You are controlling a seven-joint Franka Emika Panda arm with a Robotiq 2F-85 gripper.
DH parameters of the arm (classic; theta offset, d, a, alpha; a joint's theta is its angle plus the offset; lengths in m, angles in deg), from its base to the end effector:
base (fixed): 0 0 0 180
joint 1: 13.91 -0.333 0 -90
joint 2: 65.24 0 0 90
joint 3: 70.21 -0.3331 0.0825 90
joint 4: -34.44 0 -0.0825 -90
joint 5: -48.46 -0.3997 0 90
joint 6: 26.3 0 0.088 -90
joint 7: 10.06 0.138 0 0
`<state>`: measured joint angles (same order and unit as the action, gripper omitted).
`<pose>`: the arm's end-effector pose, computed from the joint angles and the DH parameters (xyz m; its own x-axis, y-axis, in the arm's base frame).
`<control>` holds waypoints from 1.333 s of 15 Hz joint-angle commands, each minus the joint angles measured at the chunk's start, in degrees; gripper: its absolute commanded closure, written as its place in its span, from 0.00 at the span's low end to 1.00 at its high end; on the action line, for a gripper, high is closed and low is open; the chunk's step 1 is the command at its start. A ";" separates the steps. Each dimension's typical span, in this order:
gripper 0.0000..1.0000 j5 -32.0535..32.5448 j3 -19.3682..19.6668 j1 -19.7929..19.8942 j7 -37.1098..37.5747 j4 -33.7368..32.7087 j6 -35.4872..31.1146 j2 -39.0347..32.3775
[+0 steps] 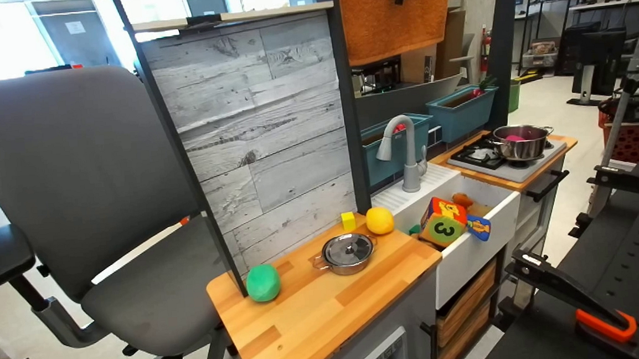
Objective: Unhang the orange towel
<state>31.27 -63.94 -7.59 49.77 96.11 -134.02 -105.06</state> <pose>0.7802 -0.1163 0.4141 0.2688 -0.9530 -0.1398 -0.9500 -0.2384 -0.2018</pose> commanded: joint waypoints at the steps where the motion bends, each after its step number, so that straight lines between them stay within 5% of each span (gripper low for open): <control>1: 0.50 -1.04 -1.62 0.64 1.88 -6.23 0.58 -3.47; 4: 0.70 -1.04 -1.90 0.01 1.61 -7.55 1.52 -3.82; 5: 0.30 -0.95 -1.90 -0.10 1.63 -7.95 2.01 -3.91; 7: 0.33 -0.73 -1.79 -0.32 1.69 -8.39 2.95 -3.98; 12: 0.01 -0.59 -1.96 -0.62 1.09 -7.86 5.55 -3.38; 20: 0.00 -0.55 -3.20 -0.93 -1.46 -4.14 7.44 0.56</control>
<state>31.18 -66.73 -8.49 49.09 90.35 -126.92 -107.11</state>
